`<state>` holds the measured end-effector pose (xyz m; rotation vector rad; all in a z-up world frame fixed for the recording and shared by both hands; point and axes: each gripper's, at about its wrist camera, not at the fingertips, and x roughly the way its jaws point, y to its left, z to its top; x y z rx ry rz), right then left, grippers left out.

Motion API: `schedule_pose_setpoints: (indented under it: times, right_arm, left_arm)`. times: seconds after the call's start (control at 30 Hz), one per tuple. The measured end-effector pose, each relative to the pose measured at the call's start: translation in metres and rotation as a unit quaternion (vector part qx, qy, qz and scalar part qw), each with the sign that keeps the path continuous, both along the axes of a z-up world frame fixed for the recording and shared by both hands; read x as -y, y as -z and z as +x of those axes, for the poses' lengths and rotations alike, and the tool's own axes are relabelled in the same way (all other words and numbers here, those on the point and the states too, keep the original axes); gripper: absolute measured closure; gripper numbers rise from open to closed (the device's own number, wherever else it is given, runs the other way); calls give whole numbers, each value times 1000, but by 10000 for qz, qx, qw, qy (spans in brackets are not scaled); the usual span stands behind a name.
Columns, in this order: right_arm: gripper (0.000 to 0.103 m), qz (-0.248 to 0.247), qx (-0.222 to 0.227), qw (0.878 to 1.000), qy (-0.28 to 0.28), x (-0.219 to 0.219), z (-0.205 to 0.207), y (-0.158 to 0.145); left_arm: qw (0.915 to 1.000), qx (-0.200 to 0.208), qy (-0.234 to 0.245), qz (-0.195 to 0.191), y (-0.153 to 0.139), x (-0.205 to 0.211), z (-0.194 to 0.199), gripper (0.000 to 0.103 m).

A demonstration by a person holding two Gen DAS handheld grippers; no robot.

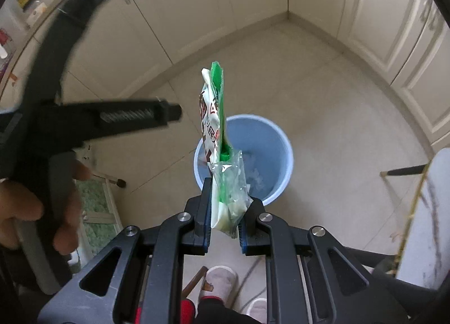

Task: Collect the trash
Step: 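Carry the ginger and packet over the blue bin and open both grippers, then move both tools back toward the table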

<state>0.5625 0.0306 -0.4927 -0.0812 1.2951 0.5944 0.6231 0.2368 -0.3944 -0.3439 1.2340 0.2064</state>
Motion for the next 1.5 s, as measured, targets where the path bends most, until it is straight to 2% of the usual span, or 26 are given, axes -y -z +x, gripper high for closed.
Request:
schedule_pose_setpoints:
  times: [0.13,0.23,0.33,0.43,0.5,0.63,0.8,0.93,1.07,1.13,1.17,1.27,1.4,1.5]
  right_arm:
    - [89,6,-219,9998,-25,-10,11,23]
    - [86,-4,-266,9996,26,-14,17,28]
    - [67,92,-207,9997,56,-13,21,26]
    - [66,93,-77,9999,26,-12,15,15]
    - [65,105,8,9999,32,-16,10,2]
    - [64,20,259,9997,16,-13,-4,-27]
    - [53,-75,601,9981,98,5,-52,-76]
    - [50,-97,1311,9905,407,37,-97,-128]
    - [35,-380,2042,9763,603,60,-136,-175]
    - [33,-270,2226,9723,653,75,-158,-196]
    - [30,-114,2237,9718,736,87,-170,-206]
    - [28,341,2079,9740,831,113,-195,-223]
    - [26,989,1507,9799,854,156,-231,-241]
    - [26,1182,1331,9807,809,195,-259,-255]
  left_arm:
    - [10000,-34,-92,13,2,-1,3,52]
    - [9999,-32,-101,23,0,3,18,52]
    - [9999,-15,-92,121,-3,4,24,52]
    - [9999,84,-100,56,-11,9,19,52]
    - [9998,130,-122,79,-17,10,13,52]
    - [9994,309,-83,107,-49,11,-17,52]
    - [9978,643,47,129,-88,32,-63,52]
    - [9953,924,199,197,-117,55,-96,52]
    - [9914,1218,413,249,-149,82,-134,52]
    - [9891,1360,500,254,-166,98,-156,51]
    - [9876,1444,563,235,-174,105,-165,51]
    - [9838,1638,675,280,-195,124,-193,50]
    - [9785,1901,752,280,-219,146,-234,42]
    - [9740,2048,945,207,-232,166,-259,41]
